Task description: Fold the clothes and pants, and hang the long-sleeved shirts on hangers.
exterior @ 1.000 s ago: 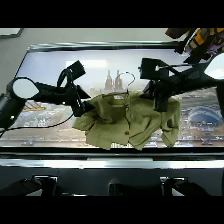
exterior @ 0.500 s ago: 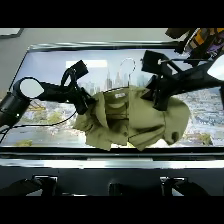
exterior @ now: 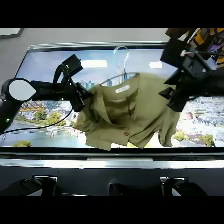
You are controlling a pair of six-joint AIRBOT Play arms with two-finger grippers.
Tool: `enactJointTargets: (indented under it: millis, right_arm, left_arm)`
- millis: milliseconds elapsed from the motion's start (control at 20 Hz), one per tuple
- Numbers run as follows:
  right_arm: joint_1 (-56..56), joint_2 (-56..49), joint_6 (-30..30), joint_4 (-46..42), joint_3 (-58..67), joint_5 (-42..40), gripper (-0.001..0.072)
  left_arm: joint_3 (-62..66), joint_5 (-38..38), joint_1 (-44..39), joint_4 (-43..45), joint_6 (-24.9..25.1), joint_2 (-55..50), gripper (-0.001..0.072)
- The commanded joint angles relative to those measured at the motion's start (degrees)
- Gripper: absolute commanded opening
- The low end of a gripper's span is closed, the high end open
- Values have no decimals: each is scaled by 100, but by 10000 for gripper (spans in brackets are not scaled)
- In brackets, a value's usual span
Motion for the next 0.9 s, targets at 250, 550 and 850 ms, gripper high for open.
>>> enactJointTargets:
  millis: [250,550,850]
  right_arm:
    - [-186,452,1272,-1239,2,-616,428]
    - [-2430,240,796,879,-4,-883,429]
    - [-3156,-1126,-800,3329,-4,544,429]
  left_arm:
    - [2,485,-273,376,31,275,15]
    - [2,741,-280,278,-92,717,15]
    - [2,739,-544,92,-125,1086,15]
